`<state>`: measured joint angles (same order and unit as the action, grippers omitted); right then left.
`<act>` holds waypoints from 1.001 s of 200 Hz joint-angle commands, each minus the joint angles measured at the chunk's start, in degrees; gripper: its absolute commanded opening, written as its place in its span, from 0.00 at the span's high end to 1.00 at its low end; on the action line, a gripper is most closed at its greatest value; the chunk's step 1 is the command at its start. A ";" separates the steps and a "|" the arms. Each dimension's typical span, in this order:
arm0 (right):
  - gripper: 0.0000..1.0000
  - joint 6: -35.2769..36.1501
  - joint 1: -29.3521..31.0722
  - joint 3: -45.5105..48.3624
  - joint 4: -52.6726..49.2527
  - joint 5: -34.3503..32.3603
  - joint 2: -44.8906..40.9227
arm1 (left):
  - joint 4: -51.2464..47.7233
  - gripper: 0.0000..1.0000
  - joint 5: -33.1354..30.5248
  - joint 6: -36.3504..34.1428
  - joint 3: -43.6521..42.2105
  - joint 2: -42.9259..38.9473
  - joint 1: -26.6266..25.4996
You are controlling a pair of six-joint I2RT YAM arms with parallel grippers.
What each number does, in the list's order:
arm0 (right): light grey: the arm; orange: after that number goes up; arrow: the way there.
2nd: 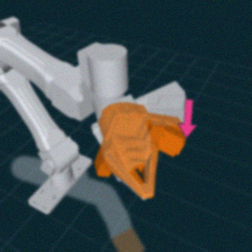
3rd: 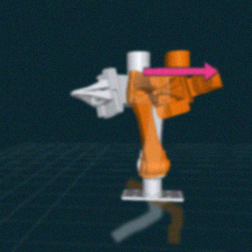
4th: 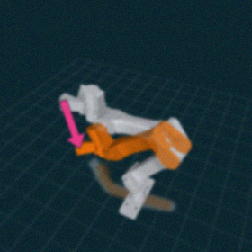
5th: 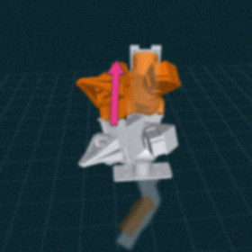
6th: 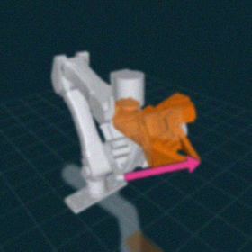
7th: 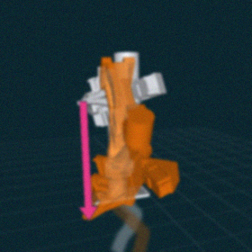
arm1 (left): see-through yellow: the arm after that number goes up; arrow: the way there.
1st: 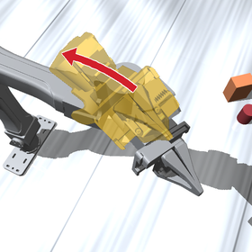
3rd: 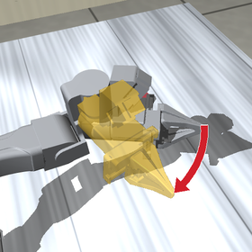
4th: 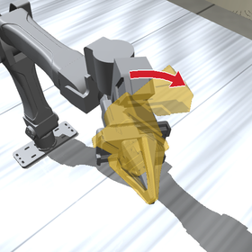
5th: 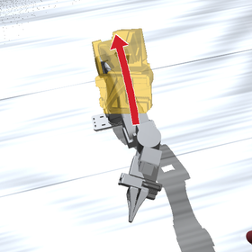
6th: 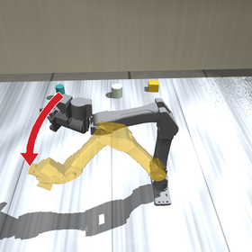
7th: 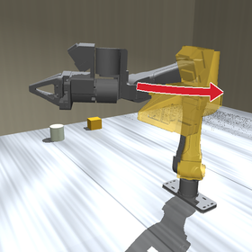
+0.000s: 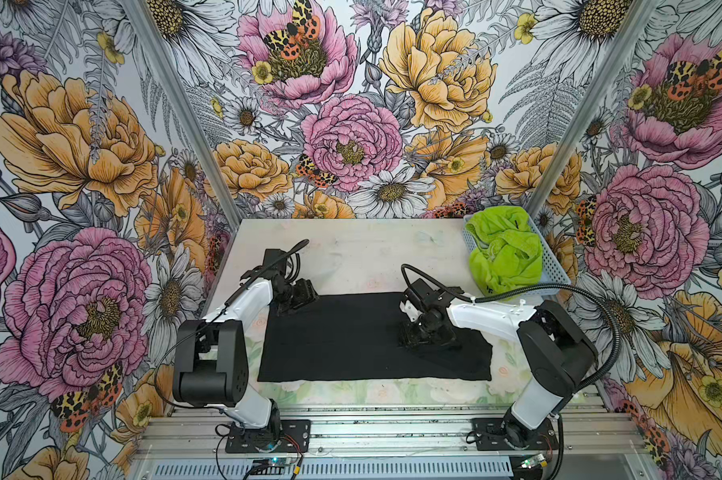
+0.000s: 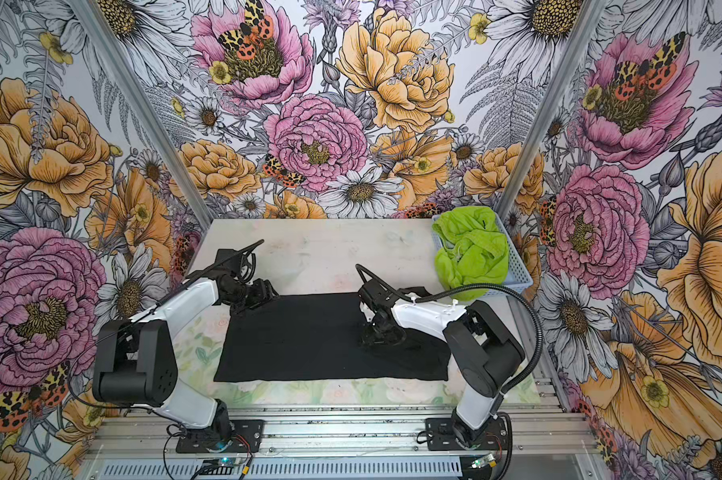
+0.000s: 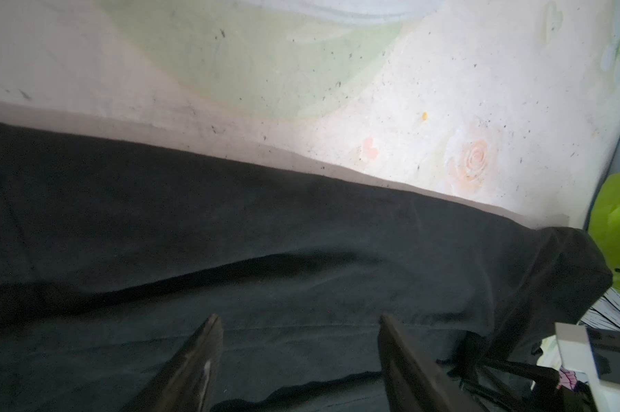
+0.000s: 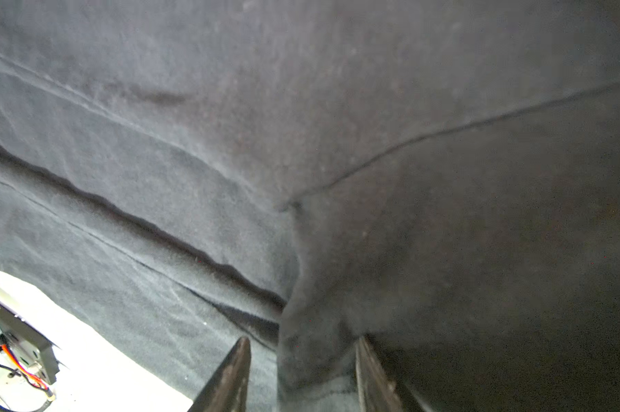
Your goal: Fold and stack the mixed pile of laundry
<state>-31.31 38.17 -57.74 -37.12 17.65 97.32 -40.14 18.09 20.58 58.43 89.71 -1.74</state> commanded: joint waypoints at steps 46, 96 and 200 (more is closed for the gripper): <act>0.48 2.61 -10.88 -4.82 -5.84 -0.08 -7.65 | 3.52 0.29 -0.63 -1.16 1.27 3.37 2.18; 0.53 9.63 -24.76 -11.79 -7.02 -8.79 -2.40 | 5.02 0.30 -3.08 -3.02 5.55 8.07 5.28; 0.68 15.47 -29.20 -15.55 -6.56 -15.03 7.22 | 5.86 0.38 -4.69 -5.45 6.96 18.05 8.43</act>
<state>-17.45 9.06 -72.29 -43.51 6.26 103.77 -35.73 15.46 16.25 65.32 104.75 5.91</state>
